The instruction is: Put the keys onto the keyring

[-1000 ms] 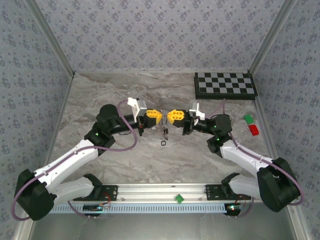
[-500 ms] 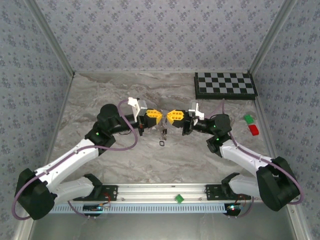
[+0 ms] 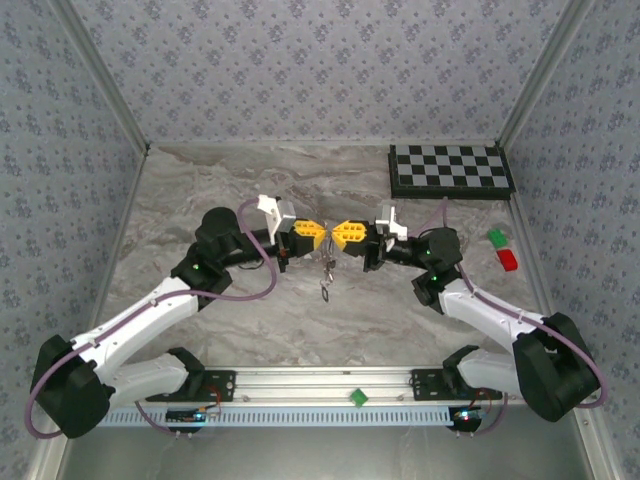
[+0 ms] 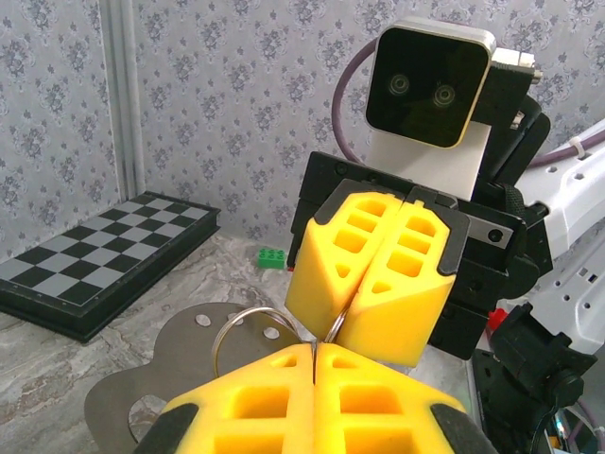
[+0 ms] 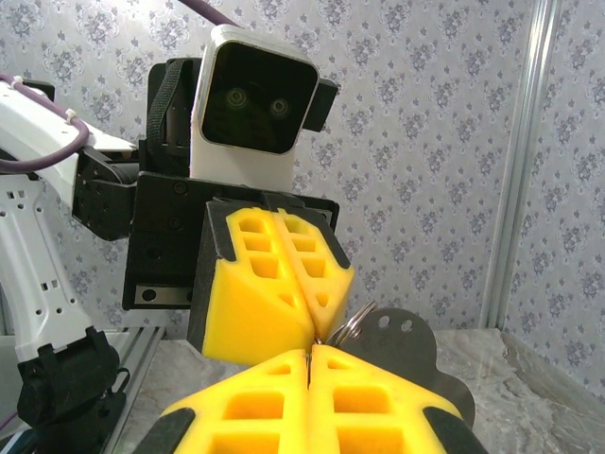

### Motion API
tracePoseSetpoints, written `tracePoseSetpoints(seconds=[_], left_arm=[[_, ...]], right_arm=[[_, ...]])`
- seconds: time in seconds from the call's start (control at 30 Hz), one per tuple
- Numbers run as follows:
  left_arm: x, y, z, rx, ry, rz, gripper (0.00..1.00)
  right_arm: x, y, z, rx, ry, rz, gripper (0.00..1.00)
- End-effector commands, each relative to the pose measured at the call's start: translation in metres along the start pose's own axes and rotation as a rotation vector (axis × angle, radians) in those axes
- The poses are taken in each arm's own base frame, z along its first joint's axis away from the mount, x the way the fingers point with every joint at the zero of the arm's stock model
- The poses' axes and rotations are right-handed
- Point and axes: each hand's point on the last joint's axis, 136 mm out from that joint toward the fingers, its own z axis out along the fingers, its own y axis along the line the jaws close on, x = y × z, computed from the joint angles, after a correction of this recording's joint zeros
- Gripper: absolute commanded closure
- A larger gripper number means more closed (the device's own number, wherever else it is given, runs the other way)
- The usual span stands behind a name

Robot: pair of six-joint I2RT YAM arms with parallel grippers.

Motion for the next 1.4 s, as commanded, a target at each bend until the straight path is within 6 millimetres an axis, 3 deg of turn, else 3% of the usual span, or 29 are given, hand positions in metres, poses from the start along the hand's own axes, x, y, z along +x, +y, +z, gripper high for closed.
tracePoseSetpoints(seconds=[0.0,0.4,0.67,0.77,0.8,1.03,1.13,1.37], left_arm=[[-0.032,-0.001,0.0,-0.012,-0.068,0.035,1.0],[-0.047,0.009,-0.008,-0.098,-0.114,0.009,1.0],[-0.053,0.003,-0.012,-0.084,-0.142,0.012,1.0],[-0.055,0.0,-0.014,-0.075,-0.154,0.021,1.0],[-0.055,0.0,-0.014,-0.071,-0.154,0.022,1.0],[-0.052,0.0,-0.012,-0.062,-0.165,0.028,1.0],[-0.052,0.001,-0.008,-0.05,-0.171,0.02,1.0],[-0.049,0.005,0.003,-0.014,-0.183,-0.01,1.0]], right_arm=[[-0.007,0.012,0.005,-0.058,0.001,-0.039,1.0],[0.01,0.022,0.007,-0.006,0.098,-0.147,1.0],[0.016,0.023,0.006,0.049,0.131,-0.204,1.0],[0.015,0.024,0.005,0.056,0.126,-0.208,0.69],[0.014,0.024,0.005,0.058,0.124,-0.207,0.66],[0.005,0.018,-0.01,0.164,0.101,-0.175,0.6],[0.001,0.006,-0.018,0.254,0.1,-0.086,0.52],[-0.012,-0.011,-0.024,0.304,0.083,0.079,0.51]])
